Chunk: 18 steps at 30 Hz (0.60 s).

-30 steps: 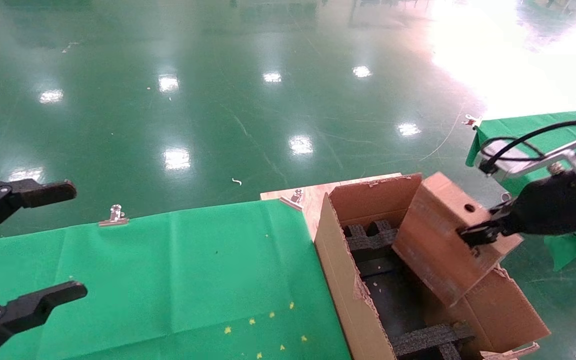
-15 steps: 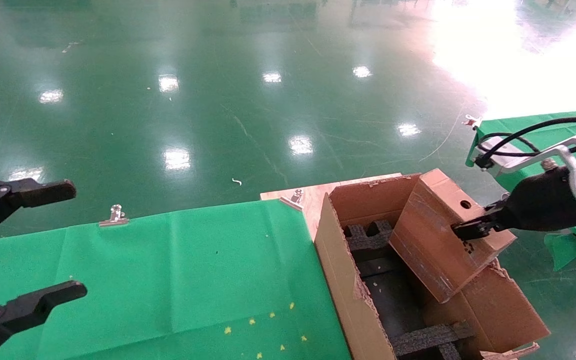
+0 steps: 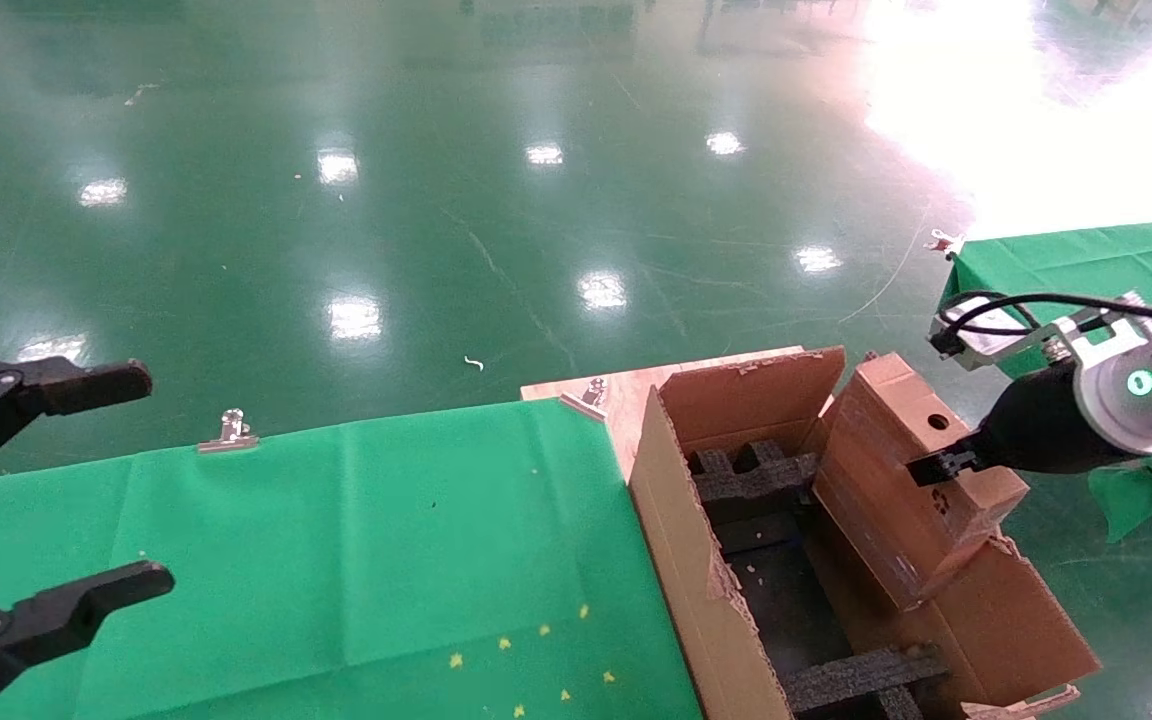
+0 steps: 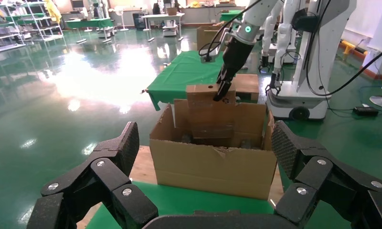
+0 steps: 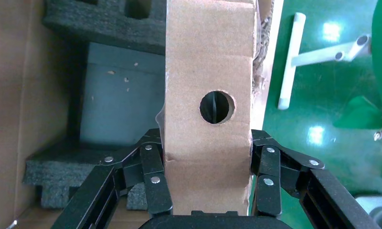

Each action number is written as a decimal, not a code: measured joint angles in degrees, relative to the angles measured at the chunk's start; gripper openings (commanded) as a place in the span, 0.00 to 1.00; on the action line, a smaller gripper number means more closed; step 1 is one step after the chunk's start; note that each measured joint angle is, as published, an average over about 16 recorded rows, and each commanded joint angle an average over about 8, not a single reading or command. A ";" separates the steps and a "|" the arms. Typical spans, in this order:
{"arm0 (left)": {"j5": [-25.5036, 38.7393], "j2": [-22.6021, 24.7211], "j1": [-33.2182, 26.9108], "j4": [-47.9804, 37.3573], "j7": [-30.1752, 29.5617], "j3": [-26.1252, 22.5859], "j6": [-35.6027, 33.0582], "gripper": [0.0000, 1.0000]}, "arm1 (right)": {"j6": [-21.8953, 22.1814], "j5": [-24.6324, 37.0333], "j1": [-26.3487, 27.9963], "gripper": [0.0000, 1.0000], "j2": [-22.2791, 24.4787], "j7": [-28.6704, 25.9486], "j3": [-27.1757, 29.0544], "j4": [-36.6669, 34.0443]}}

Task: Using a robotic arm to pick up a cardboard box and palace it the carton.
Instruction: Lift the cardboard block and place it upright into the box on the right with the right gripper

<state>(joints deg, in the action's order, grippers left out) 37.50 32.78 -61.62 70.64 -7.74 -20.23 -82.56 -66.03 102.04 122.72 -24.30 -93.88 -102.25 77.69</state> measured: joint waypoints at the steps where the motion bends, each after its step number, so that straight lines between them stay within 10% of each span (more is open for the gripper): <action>1: 0.00 0.00 0.00 0.00 0.00 0.00 0.00 1.00 | 0.29 0.36 -0.34 0.00 -0.14 -0.89 -0.14 0.01; 18: 0.00 0.00 0.00 0.00 0.00 0.00 0.00 1.00 | 5.74 3.77 -5.94 0.00 -0.39 -10.33 -2.03 -0.01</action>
<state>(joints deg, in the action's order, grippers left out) 37.50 32.78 -61.62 70.64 -7.74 -20.23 -82.56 -60.28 105.81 116.78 -24.69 -104.21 -104.29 77.68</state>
